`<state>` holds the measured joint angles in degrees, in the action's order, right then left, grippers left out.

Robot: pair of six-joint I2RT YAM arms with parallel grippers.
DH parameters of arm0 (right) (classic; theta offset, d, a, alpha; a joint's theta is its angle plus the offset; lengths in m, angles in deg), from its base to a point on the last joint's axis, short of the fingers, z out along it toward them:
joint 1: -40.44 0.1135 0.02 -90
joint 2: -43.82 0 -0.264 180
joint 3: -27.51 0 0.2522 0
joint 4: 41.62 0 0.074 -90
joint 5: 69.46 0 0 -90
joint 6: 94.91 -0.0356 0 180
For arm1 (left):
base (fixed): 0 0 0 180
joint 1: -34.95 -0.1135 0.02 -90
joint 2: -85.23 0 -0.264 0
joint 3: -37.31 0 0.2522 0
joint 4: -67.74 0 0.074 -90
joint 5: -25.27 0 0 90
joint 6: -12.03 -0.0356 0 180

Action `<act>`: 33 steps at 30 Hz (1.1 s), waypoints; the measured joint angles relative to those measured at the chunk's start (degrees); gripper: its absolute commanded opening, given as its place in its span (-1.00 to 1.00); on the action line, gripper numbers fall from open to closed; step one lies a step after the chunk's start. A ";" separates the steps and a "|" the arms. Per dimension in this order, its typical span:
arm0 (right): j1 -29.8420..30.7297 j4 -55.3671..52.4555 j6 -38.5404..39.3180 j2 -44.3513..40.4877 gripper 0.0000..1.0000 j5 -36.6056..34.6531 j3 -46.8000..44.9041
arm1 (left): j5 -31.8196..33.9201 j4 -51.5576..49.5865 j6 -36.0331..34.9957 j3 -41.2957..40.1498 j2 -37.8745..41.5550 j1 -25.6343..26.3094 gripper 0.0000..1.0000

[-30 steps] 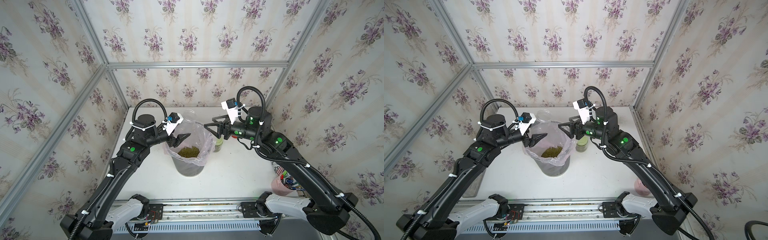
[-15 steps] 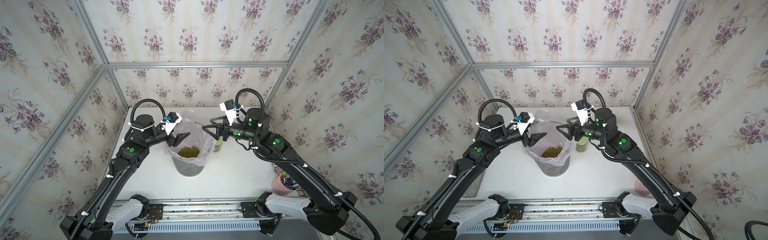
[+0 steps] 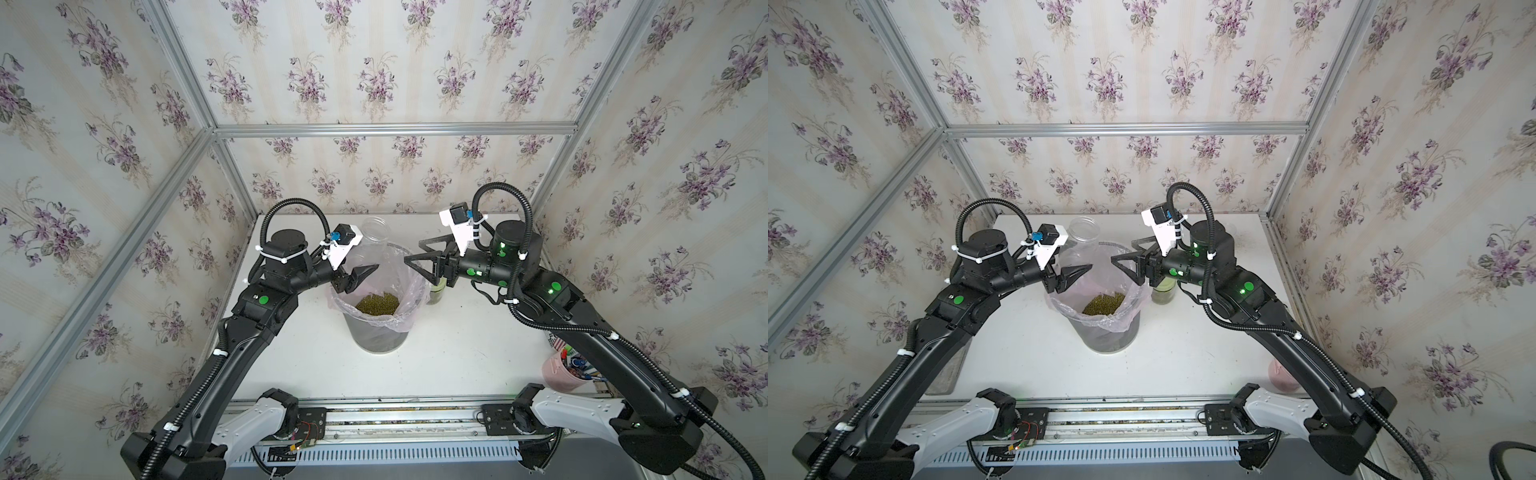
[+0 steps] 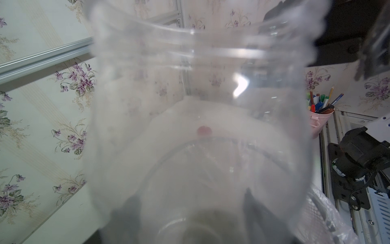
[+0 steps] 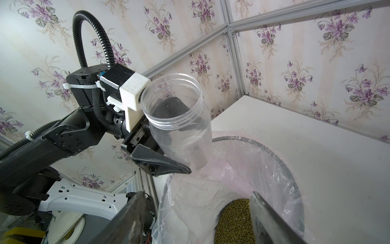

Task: Empty moldy mung beans from jars
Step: Place the jar at the center of the board.

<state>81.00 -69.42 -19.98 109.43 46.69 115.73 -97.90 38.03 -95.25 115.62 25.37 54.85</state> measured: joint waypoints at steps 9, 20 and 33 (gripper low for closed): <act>1.07 1.99 0.02 0.48 0.50 2.19 -0.02 | -0.28 0.00 0.37 0.00 -0.44 0.00 -0.20; 2.69 5.16 0.22 2.73 0.51 8.46 0.79 | -0.98 0.02 0.87 0.00 -0.26 -0.09 -0.20; 3.72 8.31 1.11 4.85 0.51 5.31 0.57 | -2.64 1.31 2.36 -0.07 -0.44 -0.09 -0.20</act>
<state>84.71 -61.11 -18.87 114.28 52.00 116.30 -100.54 39.34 -92.89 115.56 24.93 54.77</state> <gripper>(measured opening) 0.758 0.748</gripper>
